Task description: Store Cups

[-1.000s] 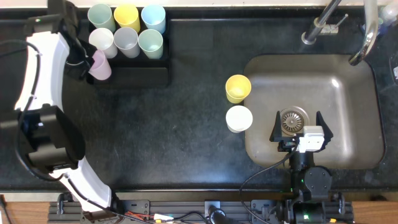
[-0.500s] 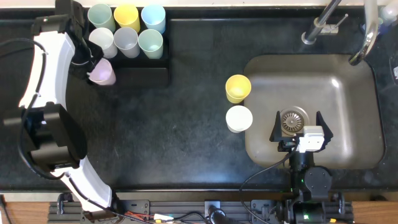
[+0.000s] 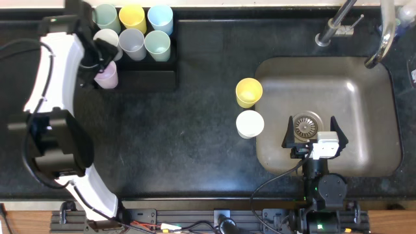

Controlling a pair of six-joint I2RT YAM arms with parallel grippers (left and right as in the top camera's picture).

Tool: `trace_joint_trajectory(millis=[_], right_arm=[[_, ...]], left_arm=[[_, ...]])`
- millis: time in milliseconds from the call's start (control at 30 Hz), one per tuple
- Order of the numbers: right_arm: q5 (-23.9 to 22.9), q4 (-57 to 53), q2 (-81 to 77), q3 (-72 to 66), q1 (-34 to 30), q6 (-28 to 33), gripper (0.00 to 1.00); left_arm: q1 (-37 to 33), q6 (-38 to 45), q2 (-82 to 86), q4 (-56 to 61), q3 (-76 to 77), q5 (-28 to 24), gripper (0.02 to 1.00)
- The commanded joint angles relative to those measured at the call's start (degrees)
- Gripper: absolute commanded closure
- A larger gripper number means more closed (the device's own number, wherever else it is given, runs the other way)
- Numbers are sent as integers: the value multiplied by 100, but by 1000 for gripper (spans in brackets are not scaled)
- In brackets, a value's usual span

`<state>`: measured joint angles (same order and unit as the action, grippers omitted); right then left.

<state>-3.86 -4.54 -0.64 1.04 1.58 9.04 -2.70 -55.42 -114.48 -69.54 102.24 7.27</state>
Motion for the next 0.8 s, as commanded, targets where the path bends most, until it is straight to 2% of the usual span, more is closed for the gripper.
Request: trace_joint_trajectory(millis=[33,133,267,333,500,667,800], right_arm=[[-2,35,44,-74,28,-48,7],[-4,35,44,-74,28,-48,3],[-4,35,44,-74,28,-48,5],[-4,35,44,-74,28,-48,5],[-2,35,44,-74,28,-48,5],[-4,35,44,-74,28,-48,5],[-4,35,44,-74,28,-48,5]], left_arm=[[1172,573,695,146,-28,-103,20],[2267,595,741,450,-26,232,20],[3722,136,667,1237,-28,979,20],[4181,-114,654,1384,-28,1176,20],[4660,-765,557,1204,-28,1078,20],[4658,-793,343,1058,-28,538,20],[4645,-791,144,1012,-28,319,20]])
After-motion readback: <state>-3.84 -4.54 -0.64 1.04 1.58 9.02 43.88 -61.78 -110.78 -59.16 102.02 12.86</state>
